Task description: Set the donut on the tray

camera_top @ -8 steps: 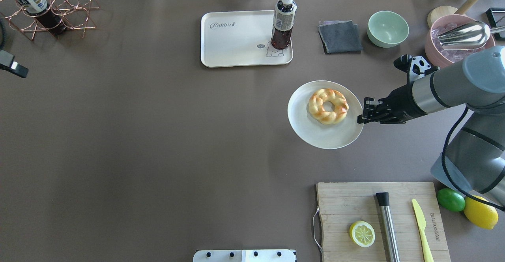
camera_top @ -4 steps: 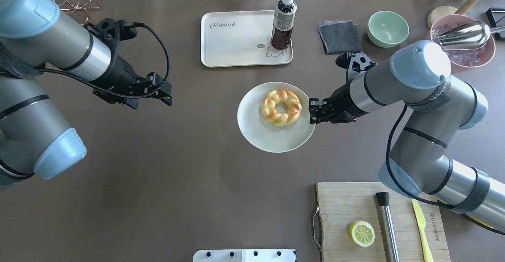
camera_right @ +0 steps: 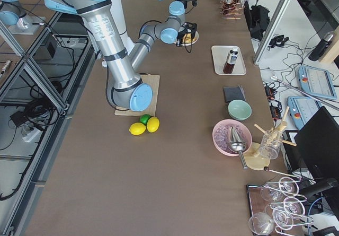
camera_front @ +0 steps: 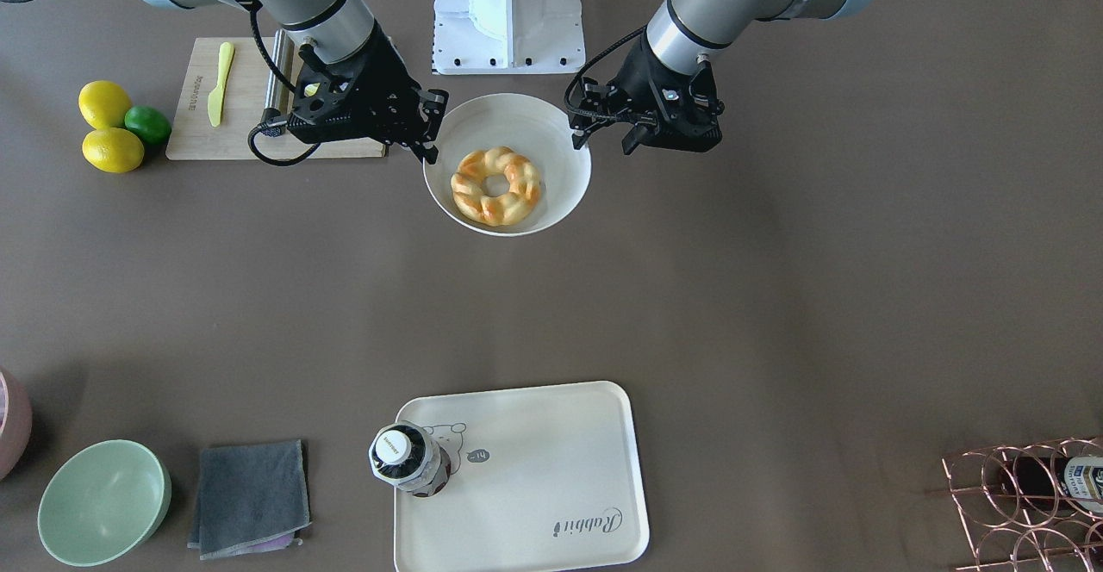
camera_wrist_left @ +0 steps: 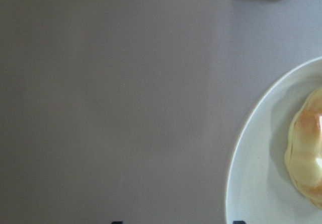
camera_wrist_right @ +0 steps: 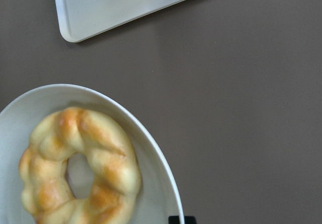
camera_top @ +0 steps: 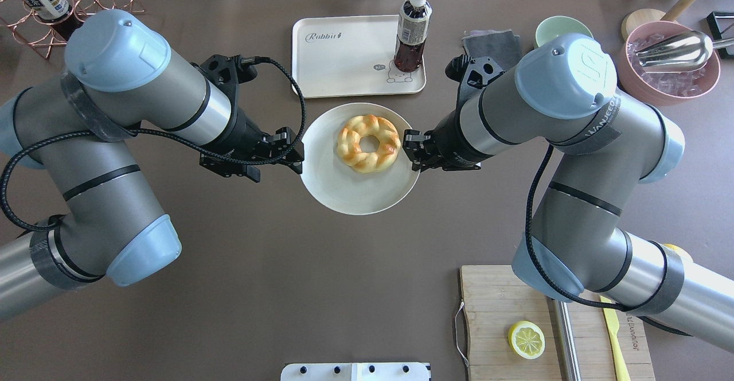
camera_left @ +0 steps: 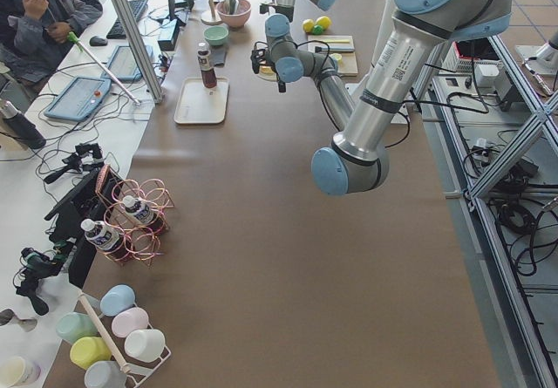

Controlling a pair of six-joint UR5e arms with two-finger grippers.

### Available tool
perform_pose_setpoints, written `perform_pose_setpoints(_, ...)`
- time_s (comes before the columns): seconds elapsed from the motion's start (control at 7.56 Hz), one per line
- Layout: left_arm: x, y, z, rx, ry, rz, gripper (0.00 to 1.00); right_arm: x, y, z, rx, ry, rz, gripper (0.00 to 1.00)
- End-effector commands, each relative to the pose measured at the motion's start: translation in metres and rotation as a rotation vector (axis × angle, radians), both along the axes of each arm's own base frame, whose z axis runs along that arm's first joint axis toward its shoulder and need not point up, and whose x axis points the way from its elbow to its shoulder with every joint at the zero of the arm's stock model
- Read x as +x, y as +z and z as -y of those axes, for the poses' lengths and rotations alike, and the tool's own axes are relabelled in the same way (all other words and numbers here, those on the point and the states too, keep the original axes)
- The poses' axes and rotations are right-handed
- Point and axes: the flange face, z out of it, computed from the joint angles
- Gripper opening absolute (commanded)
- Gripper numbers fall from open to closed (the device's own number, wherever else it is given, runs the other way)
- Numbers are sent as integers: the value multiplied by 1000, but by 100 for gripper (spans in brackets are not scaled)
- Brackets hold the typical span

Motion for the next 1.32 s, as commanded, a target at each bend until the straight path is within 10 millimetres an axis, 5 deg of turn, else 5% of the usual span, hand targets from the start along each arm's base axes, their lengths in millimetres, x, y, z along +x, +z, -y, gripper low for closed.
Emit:
perform_pose_setpoints(0.0, 4, -3, -4, -16, -6, -19, 50, -5, -8, -4, 5, 5, 3, 0)
perform_pose_setpoints(0.26, 3, -1, -4, -15, -5, -17, 3, -6, -10, -8, 9, 2, 7, 0)
perform_pose_setpoints(0.66, 4, 3, -3, -8, -8, -32, 0, -6, -13, -12, 15, -4, 15, 0)
perform_pose_setpoints(0.79, 4, 3, -3, -17, -14, -31, 0, -8, -14, -13, 12, -9, 16, 11)
perform_pose_setpoints(0.93, 4, 4, 0, -17, -45, -24, 0, -7, -14, -13, 14, -7, 17, 37)
perform_pose_setpoints(1.06, 4, 4, 0, -22, -49, -24, 0, -7, -15, -13, 14, -7, 18, 99)
perform_pose_setpoints(1.19, 6, 7, 2, -26, -51, -17, 0, -1, -15, -11, 12, -4, 22, 100)
